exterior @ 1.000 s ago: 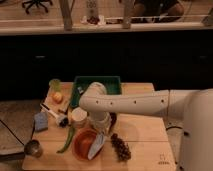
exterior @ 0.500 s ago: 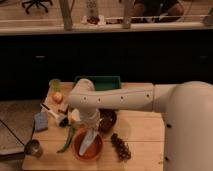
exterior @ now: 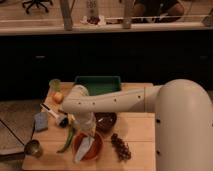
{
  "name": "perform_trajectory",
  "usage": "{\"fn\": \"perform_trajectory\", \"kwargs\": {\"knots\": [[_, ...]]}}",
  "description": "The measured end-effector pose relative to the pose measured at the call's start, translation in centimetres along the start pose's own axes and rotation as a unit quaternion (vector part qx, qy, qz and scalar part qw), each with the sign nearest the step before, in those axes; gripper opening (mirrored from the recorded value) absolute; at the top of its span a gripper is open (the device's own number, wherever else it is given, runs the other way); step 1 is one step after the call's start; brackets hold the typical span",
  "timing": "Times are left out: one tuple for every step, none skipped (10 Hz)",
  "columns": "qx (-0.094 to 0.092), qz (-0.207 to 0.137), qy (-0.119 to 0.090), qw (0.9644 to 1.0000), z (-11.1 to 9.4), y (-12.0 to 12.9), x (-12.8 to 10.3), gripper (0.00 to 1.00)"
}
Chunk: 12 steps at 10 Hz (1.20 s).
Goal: Wipe red bowl with towel
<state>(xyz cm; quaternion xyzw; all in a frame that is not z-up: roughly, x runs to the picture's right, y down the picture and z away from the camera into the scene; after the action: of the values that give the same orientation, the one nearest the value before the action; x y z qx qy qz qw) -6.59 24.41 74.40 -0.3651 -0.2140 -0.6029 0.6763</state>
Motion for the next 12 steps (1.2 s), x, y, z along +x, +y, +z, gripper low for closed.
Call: {"fn": "perform_trajectory", "kwargs": {"knots": [[-0.003, 0.007, -0.003, 1.0000, 0.3, 1.2, -0.2, 0.03], [-0.005, 0.019, -0.004, 0.9998, 0.5, 2.7, -0.1, 0.03], [-0.005, 0.035, -0.003, 0.9994, 0.5, 4.4, 0.2, 0.03], [-0.004, 0.052, -0.001, 0.9987, 0.4, 5.9, 0.6, 0.03], [-0.001, 0.064, 0.002, 0.9980, 0.1, 7.0, 1.1, 0.03], [0.004, 0.071, 0.007, 0.9974, -0.3, 7.6, 1.7, 0.03], [0.007, 0.071, 0.009, 0.9974, -0.5, 7.6, 1.9, 0.03], [0.011, 0.066, 0.012, 0.9977, -0.8, 7.1, 2.2, 0.03], [0.015, 0.056, 0.014, 0.9982, -1.0, 6.1, 2.3, 0.03], [0.019, 0.048, 0.016, 0.9986, -1.2, 5.0, 2.4, 0.03], [0.024, 0.033, 0.019, 0.9990, -1.6, 3.5, 2.4, 0.03], [0.027, 0.025, 0.021, 0.9991, -1.7, 3.1, 2.6, 0.03]]}}
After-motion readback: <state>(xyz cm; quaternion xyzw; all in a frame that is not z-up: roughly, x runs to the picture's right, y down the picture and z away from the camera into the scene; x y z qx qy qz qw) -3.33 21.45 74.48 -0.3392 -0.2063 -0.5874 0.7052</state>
